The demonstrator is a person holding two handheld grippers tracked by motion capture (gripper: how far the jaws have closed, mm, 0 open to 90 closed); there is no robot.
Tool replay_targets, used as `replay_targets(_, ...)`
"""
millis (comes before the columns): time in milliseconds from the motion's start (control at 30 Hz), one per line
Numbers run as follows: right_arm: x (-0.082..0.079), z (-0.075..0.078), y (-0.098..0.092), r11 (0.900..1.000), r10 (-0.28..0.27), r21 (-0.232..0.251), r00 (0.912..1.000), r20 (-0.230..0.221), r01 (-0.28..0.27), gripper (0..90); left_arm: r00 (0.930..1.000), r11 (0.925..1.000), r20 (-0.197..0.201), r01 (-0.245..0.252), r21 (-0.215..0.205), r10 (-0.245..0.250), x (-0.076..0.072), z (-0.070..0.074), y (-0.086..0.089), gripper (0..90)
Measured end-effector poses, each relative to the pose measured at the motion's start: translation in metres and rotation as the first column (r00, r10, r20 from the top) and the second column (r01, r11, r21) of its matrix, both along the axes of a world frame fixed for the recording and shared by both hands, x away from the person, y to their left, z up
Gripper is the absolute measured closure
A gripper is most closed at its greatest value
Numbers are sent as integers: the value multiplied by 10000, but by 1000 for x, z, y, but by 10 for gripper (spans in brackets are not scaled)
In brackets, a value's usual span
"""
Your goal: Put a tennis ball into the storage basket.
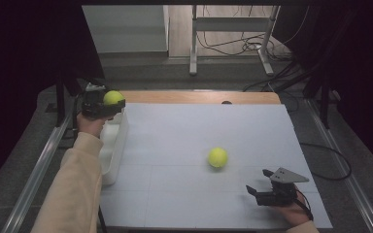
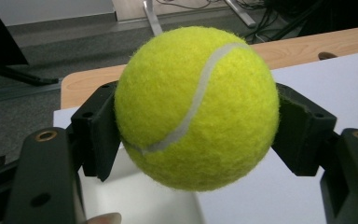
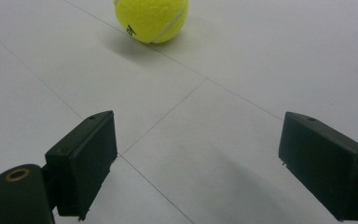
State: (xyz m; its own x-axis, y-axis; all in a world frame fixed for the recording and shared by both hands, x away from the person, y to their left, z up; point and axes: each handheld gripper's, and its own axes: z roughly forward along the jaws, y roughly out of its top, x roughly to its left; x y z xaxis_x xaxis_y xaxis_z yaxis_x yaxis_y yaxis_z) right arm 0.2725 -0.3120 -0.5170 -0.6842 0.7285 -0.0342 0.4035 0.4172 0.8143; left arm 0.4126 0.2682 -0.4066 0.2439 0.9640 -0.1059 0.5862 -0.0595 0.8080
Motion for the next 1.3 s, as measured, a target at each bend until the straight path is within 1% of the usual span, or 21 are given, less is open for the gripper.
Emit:
replay_targets(167, 0, 0, 0, 10000, -14, -20, 10000, 6, 14, 117, 9998, 9997, -126, -174, 157, 176, -1, -3, 7, 264)
replay_targets(267, 0, 0, 0, 10000, -10, -16, 10000, 16, 10, 117, 9996, 9996, -154, -244, 160, 246, -2, -5, 10, 264)
replay_targets(567, 0, 0, 0, 10000, 31, 20, 10000, 22, -31, 118, 9989, 9994, -340, -314, 158, 320, -1, -11, 14, 264)
replay_targets(700, 0, 0, 0, 10000, 26, 25, 10000, 13, -26, 118, 9982, 9991, -480, -336, 244, 348, 0, -14, 16, 264)
replay_targets(867, 0, 0, 0, 10000, 30, 14, 10000, 12, -30, 118, 9975, 9990, -570, -398, 213, 409, 0, -16, 17, 264)
replay_targets(900, 1, 0, 0, 10000, 36, 5, 10000, 15, -36, 118, 9974, 9989, -605, -370, 281, 387, 0, -17, 18, 264)
replay_targets(1167, 0, -1, 0, 10000, 32, -10, 10000, 2, -32, 118, 9954, 9985, -853, -401, 377, 432, 1, -24, 21, 264)
replay_targets(1300, 1, -1, 0, 10000, 25, -16, 10000, -7, -25, 118, 9947, 9983, -907, -463, 350, 493, 1, -25, 24, 264)
